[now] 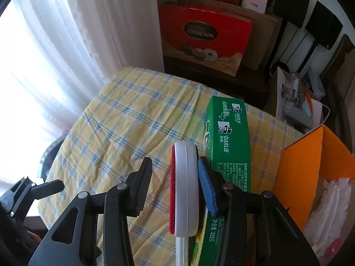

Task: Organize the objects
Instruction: 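Close the right gripper on the lint roller head while the left gripper approaches its handle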

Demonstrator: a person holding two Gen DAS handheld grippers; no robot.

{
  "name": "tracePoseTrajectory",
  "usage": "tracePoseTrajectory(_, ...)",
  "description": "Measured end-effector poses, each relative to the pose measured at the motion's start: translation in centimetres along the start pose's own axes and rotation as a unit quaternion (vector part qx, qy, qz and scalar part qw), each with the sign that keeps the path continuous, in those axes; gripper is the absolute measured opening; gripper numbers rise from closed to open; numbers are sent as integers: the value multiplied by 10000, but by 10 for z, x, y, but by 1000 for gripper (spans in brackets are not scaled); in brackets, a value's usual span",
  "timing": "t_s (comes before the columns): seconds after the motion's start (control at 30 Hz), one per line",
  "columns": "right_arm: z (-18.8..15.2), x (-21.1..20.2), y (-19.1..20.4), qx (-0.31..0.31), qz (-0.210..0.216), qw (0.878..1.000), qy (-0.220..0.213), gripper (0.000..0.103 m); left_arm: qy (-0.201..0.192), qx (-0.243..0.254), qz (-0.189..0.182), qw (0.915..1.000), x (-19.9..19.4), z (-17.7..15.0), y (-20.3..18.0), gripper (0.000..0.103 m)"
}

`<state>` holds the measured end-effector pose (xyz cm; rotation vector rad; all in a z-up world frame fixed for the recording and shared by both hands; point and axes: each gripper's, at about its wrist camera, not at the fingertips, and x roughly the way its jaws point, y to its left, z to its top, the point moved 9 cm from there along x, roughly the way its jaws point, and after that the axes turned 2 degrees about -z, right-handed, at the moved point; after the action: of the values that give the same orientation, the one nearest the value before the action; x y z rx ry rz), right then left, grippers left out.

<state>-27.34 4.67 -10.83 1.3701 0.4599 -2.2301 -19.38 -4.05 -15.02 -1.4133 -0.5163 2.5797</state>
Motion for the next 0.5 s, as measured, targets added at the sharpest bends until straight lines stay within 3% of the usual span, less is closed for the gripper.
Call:
tracePoseTrajectory(0.13, 1, 3, 4, -270, -256, 9993, 83, 38, 11, -48, -36, 10000, 1, -5, -2, 99)
tracePoseTrajectory(0.2, 2, 2, 5, -387, -375, 9985, 74, 21, 20, -116, -90, 9999, 1, -7, -3, 99)
tracePoseTrajectory(0.37, -1, -1, 9, -342, -355, 9988, 63, 19, 67, -218, -247, 9994, 6, -11, -8, 99)
tracePoseTrajectory(0.5, 0, -4, 3, 239, -12, 9997, 53, 19, 105, -190, -308, 9993, 10, -14, -16, 99)
